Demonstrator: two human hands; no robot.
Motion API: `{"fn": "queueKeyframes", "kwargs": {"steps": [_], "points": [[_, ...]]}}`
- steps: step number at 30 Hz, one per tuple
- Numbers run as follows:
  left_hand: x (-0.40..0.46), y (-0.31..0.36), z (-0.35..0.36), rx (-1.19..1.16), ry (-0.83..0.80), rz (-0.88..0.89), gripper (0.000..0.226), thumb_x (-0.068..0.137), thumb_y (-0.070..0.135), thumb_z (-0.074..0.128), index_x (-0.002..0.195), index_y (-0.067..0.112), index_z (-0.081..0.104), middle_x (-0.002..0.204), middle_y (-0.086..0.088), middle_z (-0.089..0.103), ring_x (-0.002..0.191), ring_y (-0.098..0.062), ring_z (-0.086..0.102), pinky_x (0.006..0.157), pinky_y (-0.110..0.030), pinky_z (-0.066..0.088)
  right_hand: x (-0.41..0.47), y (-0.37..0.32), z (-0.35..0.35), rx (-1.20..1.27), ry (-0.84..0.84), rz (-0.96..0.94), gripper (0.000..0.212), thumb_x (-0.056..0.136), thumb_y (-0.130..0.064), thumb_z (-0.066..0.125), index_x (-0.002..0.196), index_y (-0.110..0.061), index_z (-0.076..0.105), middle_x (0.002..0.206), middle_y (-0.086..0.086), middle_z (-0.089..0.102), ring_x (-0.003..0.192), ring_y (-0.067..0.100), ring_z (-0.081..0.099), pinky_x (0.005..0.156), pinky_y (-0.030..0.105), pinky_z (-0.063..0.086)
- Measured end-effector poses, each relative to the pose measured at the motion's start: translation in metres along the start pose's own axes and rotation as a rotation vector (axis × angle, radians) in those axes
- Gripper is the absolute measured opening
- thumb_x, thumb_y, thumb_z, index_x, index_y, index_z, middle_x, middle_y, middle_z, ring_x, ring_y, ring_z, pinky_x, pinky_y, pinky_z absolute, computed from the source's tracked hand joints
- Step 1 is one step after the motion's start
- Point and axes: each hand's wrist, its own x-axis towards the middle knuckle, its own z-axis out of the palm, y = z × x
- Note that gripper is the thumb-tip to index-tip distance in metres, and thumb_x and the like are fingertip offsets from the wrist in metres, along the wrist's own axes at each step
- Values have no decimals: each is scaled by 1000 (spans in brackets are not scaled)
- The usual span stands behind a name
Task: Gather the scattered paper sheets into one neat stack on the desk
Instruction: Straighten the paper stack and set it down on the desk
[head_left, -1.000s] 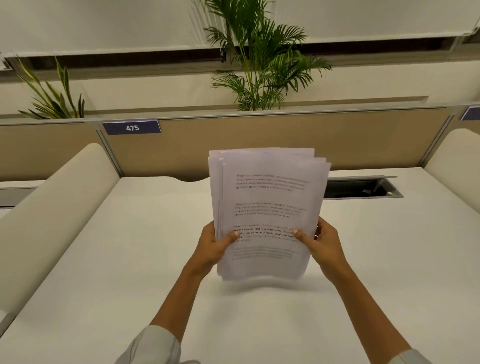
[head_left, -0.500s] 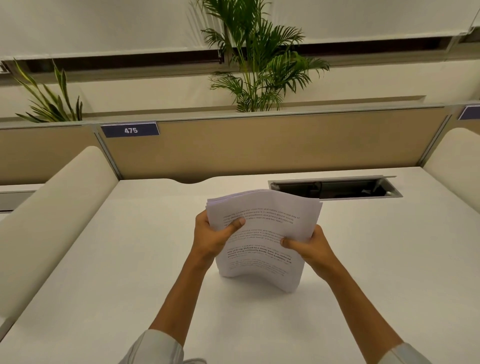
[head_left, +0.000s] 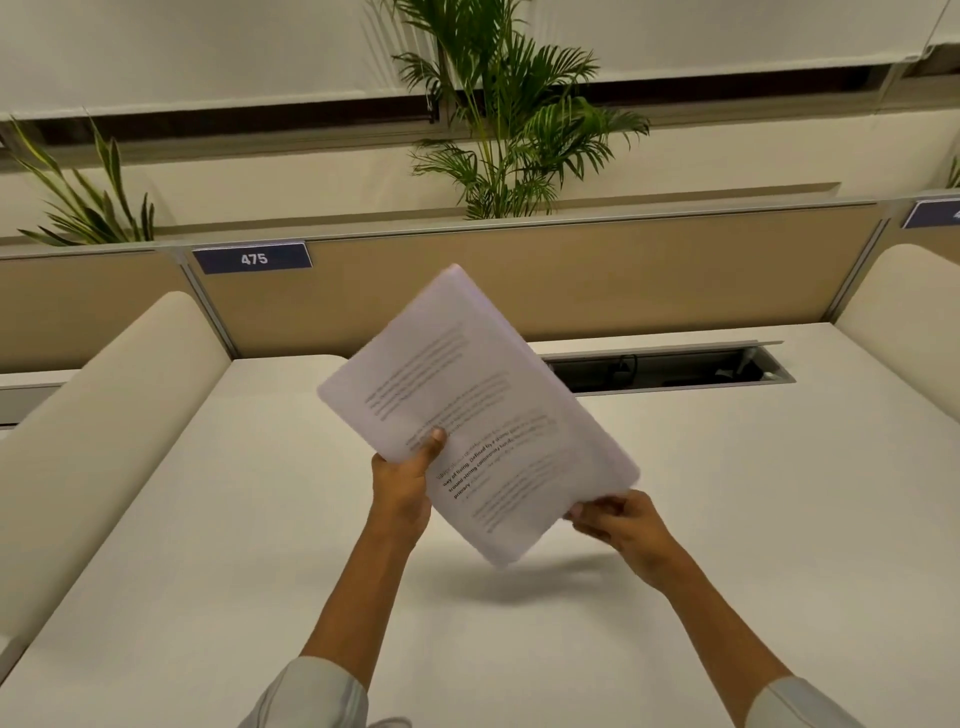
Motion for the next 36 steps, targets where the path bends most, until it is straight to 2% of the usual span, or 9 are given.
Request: {"fn": "queueKeyframes", "kwargs": {"steps": [3, 6, 11, 15, 19, 23, 29, 32, 36], "points": [[-3, -5, 10, -173, 24, -53, 51, 88, -3, 63, 135, 17, 56, 123, -8, 71, 109, -27, 70, 79, -42, 61, 6, -12, 16, 312, -38, -8, 29, 80, -3, 72, 108, -8, 69, 109, 14, 73, 107, 35, 66, 90, 46, 57], [-9, -17, 16, -182, 20, -83, 57, 90, -3, 61, 141, 18, 50, 128, -8, 69, 111, -28, 69, 79, -44, 61, 17, -28, 34, 376, -78, -46, 48, 79, -1, 72, 123, -12, 60, 120, 15, 69, 110, 33, 66, 83, 46, 59], [6, 6, -13, -124, 57, -47, 48, 87, -4, 60, 133, 12, 57, 124, -9, 70, 111, -28, 68, 88, -43, 59, 23, -51, 21, 163, 3, -162, 43, 78, -4, 74, 118, -18, 64, 113, 15, 70, 107, 35, 67, 76, 46, 60], [43, 66, -46, 290, 17, -41, 27, 87, -2, 65, 104, 18, 66, 95, -6, 74, 83, -22, 70, 61, -28, 60, 26, -68, 2, 41, 20, -248, 42, 81, -9, 72, 118, -26, 64, 110, 9, 71, 104, 30, 68, 76, 44, 61], [59, 84, -40, 667, -210, -7, 33, 73, 13, 81, 103, 17, 68, 97, -1, 77, 90, -25, 75, 68, -35, 63, 31, -81, 11, -94, 8, -292, 40, 80, -24, 74, 113, -43, 64, 104, -3, 73, 105, 24, 69, 71, 34, 62], [56, 62, -30, 651, -186, 64, 34, 66, 13, 78, 98, 24, 71, 93, 3, 77, 85, -22, 74, 68, -32, 62, 36, -69, 26, -149, 26, -304, 44, 80, -22, 74, 113, -49, 61, 102, -9, 72, 108, 17, 68, 74, 32, 62], [48, 10, -49, 684, -84, -104, 35, 71, 4, 81, 100, 19, 68, 102, -9, 73, 95, -32, 70, 85, -53, 58, 41, -30, 28, -290, 49, -96, 36, 84, -19, 73, 100, -48, 60, 99, -15, 68, 101, 22, 67, 65, 24, 60], [44, -1, -61, 644, -39, -106, 36, 75, -4, 78, 100, 21, 69, 100, -3, 75, 93, -23, 72, 83, -47, 59, 45, -25, 25, -321, 38, -69, 35, 85, -22, 72, 101, -51, 59, 103, -17, 67, 95, 12, 66, 76, 36, 60], [42, -5, -72, 602, 19, -98, 39, 68, 2, 83, 99, 22, 71, 96, 4, 77, 88, -15, 74, 70, -30, 62, 44, -22, 21, -284, 30, -92, 36, 85, -21, 72, 100, -53, 64, 101, -18, 71, 96, 11, 68, 64, 20, 60]]}}
